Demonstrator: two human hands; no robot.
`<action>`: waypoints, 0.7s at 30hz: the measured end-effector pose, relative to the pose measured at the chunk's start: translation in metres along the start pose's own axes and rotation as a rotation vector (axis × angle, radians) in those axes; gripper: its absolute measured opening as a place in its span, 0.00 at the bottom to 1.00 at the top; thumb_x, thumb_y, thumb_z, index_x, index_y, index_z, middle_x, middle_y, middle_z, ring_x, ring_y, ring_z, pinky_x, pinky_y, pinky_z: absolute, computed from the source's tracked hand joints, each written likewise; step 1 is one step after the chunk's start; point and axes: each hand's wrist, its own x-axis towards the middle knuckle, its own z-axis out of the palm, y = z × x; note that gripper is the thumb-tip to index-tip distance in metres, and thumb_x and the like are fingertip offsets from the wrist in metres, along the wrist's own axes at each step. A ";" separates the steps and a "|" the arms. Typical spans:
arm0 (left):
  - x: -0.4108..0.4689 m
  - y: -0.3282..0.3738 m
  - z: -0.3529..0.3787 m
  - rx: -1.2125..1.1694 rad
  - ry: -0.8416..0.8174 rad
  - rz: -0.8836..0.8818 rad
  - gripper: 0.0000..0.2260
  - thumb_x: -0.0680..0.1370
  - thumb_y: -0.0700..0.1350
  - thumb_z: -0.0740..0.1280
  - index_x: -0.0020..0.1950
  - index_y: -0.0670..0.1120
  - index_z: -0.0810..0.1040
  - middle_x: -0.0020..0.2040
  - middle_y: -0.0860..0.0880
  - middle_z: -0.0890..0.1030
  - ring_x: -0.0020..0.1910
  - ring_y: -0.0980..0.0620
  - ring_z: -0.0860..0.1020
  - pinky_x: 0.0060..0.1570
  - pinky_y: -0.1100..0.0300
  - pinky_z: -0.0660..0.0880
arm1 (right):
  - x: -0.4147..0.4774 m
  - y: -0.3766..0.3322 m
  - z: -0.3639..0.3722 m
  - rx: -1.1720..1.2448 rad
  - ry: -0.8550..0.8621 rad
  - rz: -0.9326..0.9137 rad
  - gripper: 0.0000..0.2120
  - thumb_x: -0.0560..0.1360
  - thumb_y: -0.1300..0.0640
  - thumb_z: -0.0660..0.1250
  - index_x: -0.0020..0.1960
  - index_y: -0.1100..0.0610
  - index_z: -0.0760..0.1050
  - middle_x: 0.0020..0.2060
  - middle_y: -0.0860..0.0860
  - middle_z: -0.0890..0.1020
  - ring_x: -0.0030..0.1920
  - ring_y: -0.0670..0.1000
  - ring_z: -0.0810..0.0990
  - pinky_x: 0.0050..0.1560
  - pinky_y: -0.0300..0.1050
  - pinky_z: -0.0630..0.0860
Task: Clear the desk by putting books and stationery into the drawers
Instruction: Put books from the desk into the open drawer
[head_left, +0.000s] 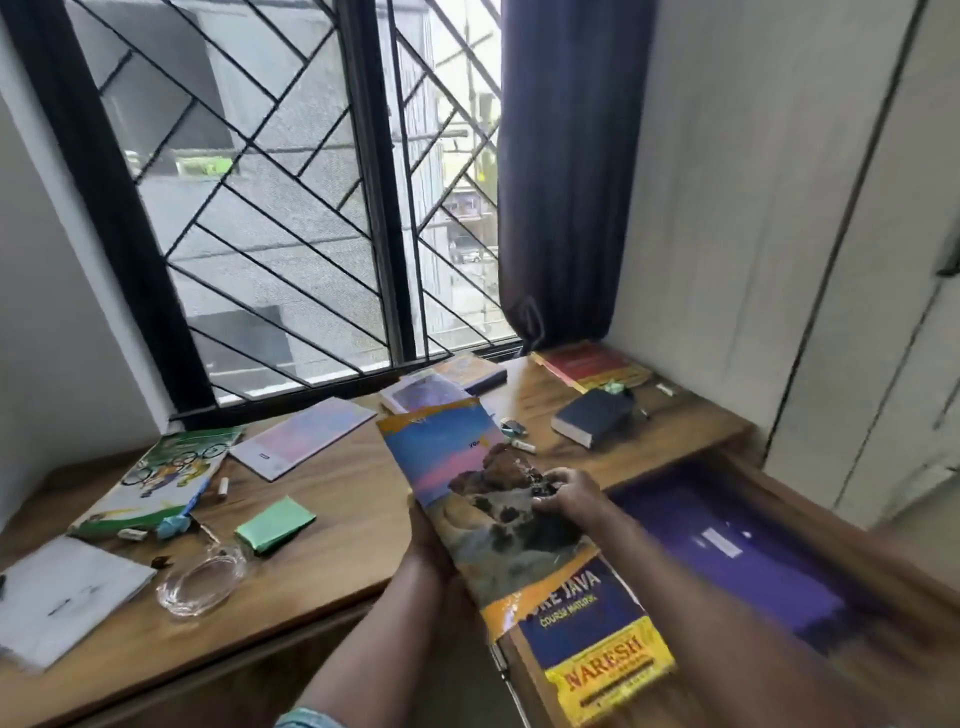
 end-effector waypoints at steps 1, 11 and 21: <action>0.003 -0.013 0.019 -0.050 -0.027 -0.013 0.19 0.80 0.57 0.53 0.44 0.47 0.77 0.29 0.50 0.84 0.28 0.51 0.82 0.34 0.59 0.80 | -0.001 0.016 -0.020 -0.008 0.042 0.014 0.15 0.70 0.67 0.71 0.56 0.61 0.76 0.52 0.57 0.80 0.50 0.51 0.75 0.49 0.42 0.74; -0.008 -0.153 0.189 -0.012 -0.136 -0.423 0.35 0.76 0.67 0.51 0.62 0.39 0.77 0.52 0.38 0.82 0.51 0.41 0.80 0.51 0.48 0.76 | -0.015 0.195 -0.191 -0.074 0.265 0.226 0.22 0.66 0.69 0.75 0.59 0.63 0.77 0.53 0.56 0.81 0.50 0.50 0.77 0.59 0.46 0.73; 0.017 -0.200 0.272 0.534 -0.102 -0.491 0.05 0.80 0.39 0.60 0.49 0.39 0.74 0.28 0.47 0.75 0.25 0.53 0.75 0.22 0.67 0.69 | 0.009 0.274 -0.239 0.002 0.396 0.415 0.20 0.68 0.69 0.72 0.60 0.64 0.77 0.54 0.62 0.81 0.54 0.57 0.80 0.52 0.48 0.72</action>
